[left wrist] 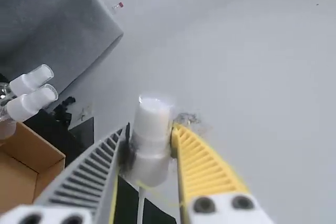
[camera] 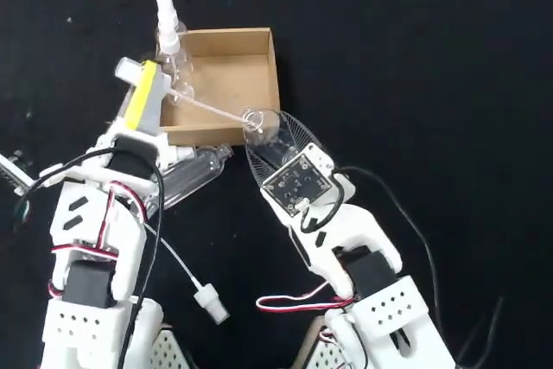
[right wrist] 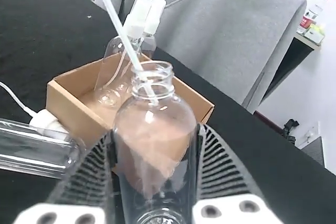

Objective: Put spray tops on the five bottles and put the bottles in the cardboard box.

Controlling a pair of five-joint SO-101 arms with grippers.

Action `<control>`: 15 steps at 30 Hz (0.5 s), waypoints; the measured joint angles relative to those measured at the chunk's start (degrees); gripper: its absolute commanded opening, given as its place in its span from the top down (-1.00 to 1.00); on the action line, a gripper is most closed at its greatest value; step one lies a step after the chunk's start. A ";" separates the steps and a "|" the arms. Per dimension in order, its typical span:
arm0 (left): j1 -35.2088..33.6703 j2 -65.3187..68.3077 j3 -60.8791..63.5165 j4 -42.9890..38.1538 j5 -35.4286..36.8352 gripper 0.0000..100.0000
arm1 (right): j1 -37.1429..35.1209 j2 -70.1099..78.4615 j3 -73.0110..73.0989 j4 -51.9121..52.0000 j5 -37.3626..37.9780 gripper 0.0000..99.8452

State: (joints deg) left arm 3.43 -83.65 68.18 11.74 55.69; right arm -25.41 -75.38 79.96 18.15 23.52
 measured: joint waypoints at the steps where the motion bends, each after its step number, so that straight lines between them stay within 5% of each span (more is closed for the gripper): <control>1: 0.35 0.00 0.00 0.00 -0.18 0.94 | 0.00 0.00 0.00 0.00 0.00 0.97; 15: 4.22 -0.09 1.67 -0.18 -1.58 0.94 | 0.00 0.00 0.00 0.00 0.18 0.97</control>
State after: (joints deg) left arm 7.65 -83.74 69.85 11.56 54.11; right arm -25.41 -75.38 79.96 18.15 23.69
